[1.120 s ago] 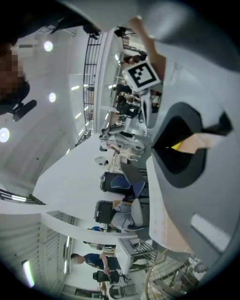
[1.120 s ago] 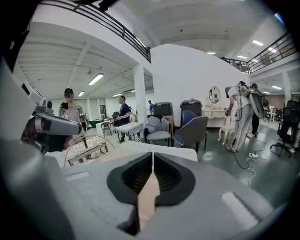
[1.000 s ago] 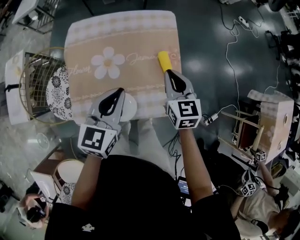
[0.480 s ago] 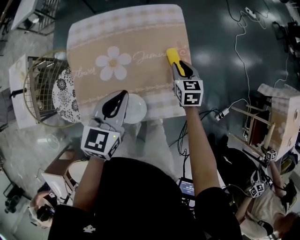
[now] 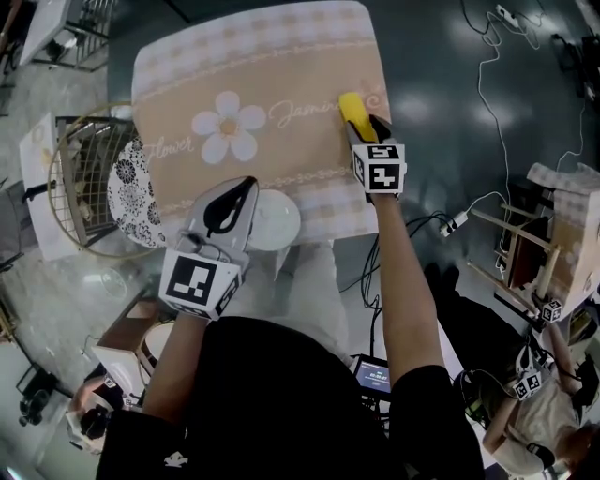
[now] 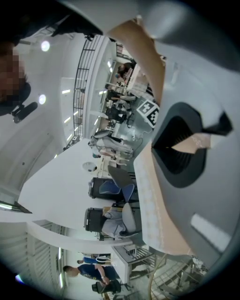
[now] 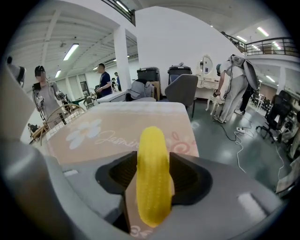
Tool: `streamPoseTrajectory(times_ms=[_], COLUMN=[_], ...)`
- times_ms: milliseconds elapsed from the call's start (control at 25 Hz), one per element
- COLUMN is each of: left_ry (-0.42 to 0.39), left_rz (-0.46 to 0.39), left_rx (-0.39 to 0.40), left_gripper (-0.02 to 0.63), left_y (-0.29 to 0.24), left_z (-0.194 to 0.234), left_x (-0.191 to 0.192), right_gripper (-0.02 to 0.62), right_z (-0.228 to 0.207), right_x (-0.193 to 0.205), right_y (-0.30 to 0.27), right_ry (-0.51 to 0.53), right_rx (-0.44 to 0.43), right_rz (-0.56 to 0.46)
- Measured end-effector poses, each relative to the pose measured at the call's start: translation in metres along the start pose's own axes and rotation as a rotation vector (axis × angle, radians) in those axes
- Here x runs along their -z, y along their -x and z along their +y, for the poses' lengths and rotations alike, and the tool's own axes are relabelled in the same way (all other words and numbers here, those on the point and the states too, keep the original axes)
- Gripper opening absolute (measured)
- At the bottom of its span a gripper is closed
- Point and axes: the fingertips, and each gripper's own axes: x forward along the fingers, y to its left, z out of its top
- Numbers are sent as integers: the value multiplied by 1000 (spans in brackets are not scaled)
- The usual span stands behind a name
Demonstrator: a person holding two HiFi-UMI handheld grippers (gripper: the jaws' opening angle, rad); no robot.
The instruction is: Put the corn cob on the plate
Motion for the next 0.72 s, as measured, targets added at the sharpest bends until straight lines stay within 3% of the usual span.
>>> streamPoseTrajectory(times_ms=[720], left_ry=[-22], left_rz=[37], left_rx=[11], left_gripper=[6], left_y=[-7], left_z=[5], left_x=[15], right_gripper=[250], right_z=[0], right_x=[13], right_y=[-30], right_ry=[26], right_rx=[-5], right_rz=[42])
